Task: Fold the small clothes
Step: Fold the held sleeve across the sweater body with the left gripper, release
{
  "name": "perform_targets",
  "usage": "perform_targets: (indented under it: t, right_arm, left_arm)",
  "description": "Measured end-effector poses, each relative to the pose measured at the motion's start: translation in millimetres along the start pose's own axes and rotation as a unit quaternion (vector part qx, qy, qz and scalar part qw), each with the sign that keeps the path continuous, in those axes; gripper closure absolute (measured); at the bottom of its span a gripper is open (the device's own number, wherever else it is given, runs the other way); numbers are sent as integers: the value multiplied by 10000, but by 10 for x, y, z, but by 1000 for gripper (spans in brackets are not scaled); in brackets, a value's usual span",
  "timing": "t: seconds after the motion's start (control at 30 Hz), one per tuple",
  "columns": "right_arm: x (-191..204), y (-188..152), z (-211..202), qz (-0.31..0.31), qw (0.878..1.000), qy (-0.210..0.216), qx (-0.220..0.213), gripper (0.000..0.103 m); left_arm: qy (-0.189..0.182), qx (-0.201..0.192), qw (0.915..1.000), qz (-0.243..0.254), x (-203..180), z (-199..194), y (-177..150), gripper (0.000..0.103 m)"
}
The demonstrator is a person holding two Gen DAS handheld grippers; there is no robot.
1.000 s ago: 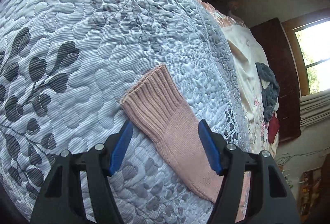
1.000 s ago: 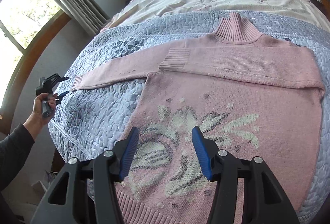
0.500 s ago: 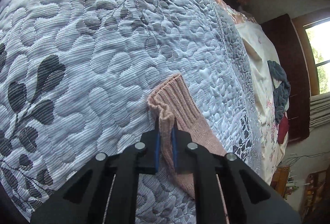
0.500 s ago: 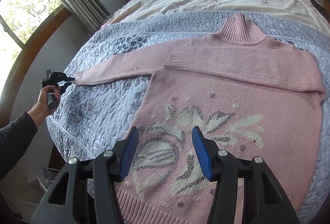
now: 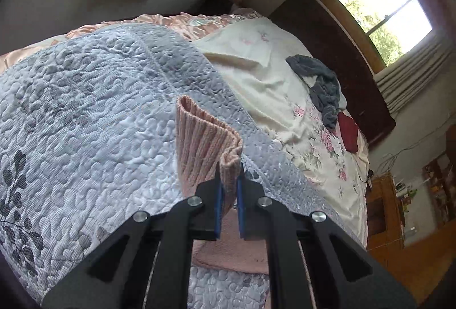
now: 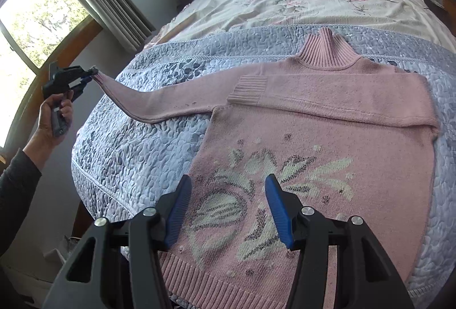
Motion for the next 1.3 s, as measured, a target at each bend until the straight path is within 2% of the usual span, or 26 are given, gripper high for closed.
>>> perform_targets:
  t: [0.17,0.33,0.47,0.57,0.77,0.93,1.0,1.1,1.17,1.2,1.23,1.3]
  right_arm:
    - [-90,-18,-50,148,9998,115,21,49]
    - [-271,11,-65,335,9994,80,10,49]
    - [-477,27,-21,559,9984,112,30,46]
    - [-687,54,63,905,9956,227,98,46]
    - [-1069,141,169,1339,9905,278,170,45]
    - [-1276,251,258,1520,9874,345,258,43]
    - [-1356,315,313,1645,9847,479,318,41]
    - [-1511,445,444,1958,9766,765,444,31]
    - [-1633,550,592,2335,9639,1131,601,23]
    - [-1704,610,669,2577,9551,1315,644,21]
    - [-1777,681,755,2802,9462,1468,684,19]
    - [-1872,835,940,3093,9300,1825,776,19]
  left_arm:
    - [-313,174,9969,699,-838,187,-164,97]
    - [-467,458,9875,1436,-1566,513,-505,97]
    - [-573,821,9776,1853,-1996,872,-949,97]
    - [-584,1188,9655,2243,-2253,1219,-1404,97]
    - [-472,1973,9394,2764,-2449,1963,-2282,97]
    - [-277,2399,9180,3146,-2485,2385,-2880,97]
    - [-205,2515,9103,3282,-2491,2479,-3066,97]
    - [-67,2676,9014,3403,-2454,2609,-3262,96]
    - [-4,2790,8984,3391,-2390,2679,-3355,91]
    - [-49,2786,8995,3365,-2358,2681,-3378,83]
    - [-138,2807,9016,3288,-2320,2665,-3387,71]
    - [-417,2792,9113,2999,-2240,2568,-3352,57]
Point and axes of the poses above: each gripper's, at about its wrist camera, not at the fingertips, and z roughly the way its jaws point, x to its left, y to its top, the point moved 4 cm from there along z, roughly the way its jaws point, and after that the axes turned 3 degrees about -y, right-handed, at the moved point
